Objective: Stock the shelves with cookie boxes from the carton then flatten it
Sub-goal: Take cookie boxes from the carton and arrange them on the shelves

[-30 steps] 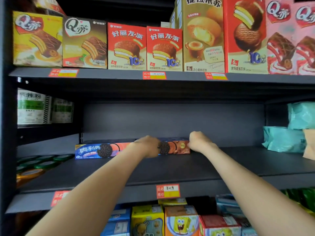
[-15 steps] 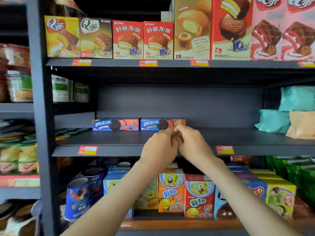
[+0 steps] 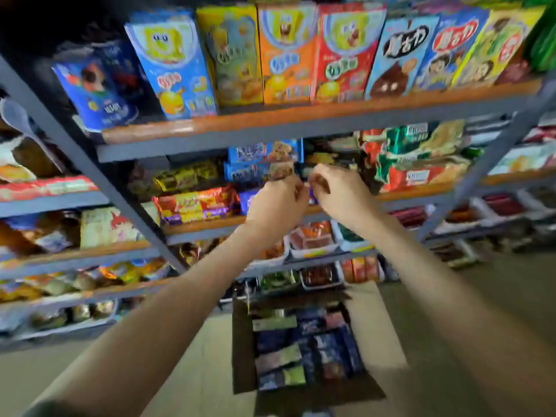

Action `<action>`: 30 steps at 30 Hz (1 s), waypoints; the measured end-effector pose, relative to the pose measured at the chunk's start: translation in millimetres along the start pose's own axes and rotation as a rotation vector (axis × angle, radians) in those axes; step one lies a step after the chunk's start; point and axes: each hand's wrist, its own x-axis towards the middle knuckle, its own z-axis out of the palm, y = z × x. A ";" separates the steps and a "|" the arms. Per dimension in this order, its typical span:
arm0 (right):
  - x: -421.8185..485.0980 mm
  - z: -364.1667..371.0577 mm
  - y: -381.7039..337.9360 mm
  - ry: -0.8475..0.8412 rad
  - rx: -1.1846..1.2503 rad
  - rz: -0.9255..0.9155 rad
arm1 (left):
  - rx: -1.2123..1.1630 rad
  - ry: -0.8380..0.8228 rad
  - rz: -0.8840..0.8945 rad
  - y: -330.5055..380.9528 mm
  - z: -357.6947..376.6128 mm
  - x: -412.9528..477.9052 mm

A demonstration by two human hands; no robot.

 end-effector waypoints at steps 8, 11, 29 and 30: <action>-84.9 113.8 126.3 -0.315 -0.022 0.360 | 0.067 -0.518 -0.201 -78.4 148.8 -57.2; -117.4 159.7 180.1 -0.409 -0.005 0.476 | 0.034 -0.602 -0.322 -110.4 207.1 -80.8; -371.2 513.1 474.6 -0.837 0.348 1.385 | -0.056 -0.943 -0.627 -301.6 611.5 -266.8; -378.6 530.0 484.1 -0.828 0.373 1.425 | -0.061 -0.945 -0.626 -306.9 626.1 -273.0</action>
